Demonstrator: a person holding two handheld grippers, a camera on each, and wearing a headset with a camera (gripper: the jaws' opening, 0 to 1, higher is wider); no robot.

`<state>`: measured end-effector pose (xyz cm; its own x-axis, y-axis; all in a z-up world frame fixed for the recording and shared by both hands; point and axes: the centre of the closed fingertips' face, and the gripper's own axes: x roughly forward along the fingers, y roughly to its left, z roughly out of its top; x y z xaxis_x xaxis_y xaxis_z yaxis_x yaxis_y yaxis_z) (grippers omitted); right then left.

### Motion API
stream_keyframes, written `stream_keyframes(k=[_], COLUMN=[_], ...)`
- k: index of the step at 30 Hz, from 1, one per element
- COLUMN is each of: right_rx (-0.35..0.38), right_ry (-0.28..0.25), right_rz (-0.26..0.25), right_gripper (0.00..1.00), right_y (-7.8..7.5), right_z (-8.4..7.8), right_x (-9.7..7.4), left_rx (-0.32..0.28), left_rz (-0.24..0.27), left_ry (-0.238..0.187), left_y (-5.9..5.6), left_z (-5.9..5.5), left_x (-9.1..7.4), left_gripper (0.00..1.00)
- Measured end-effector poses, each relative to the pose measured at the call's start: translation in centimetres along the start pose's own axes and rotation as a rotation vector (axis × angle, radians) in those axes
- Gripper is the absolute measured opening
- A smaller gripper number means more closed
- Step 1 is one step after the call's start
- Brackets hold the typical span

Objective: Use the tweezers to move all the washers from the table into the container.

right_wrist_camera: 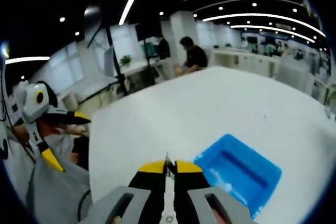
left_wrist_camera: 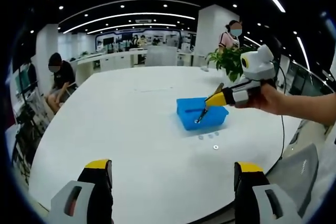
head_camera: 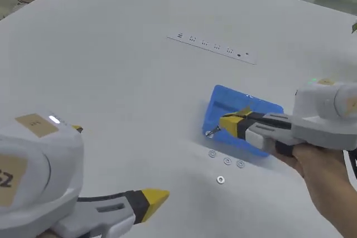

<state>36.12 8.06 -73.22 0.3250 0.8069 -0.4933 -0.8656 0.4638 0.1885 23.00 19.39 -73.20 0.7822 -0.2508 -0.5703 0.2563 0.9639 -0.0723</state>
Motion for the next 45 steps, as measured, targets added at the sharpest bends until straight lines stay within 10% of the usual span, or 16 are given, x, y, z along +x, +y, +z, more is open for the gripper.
stream_keyframes(k=[13,21,45], right_rx=[-0.064,-0.042,-0.048], right_ry=[0.021,0.078,0.108], right_rz=[-0.176,-0.172,-0.163], right_gripper=[0.01,0.01,0.02], right_y=[-5.4,-7.9,-7.5], right_z=[0.7,-1.5,-1.7], right_x=[1.9,4.5,5.2], left_rx=[-0.005,-0.01,0.006], left_rz=[0.013,0.013,0.006], left_ry=[0.0,-0.001,0.038], left_y=[0.2,0.3,0.5], left_z=[0.1,0.3,-0.5], left_x=[0.1,0.2,0.3], left_gripper=[0.99,0.99,0.99])
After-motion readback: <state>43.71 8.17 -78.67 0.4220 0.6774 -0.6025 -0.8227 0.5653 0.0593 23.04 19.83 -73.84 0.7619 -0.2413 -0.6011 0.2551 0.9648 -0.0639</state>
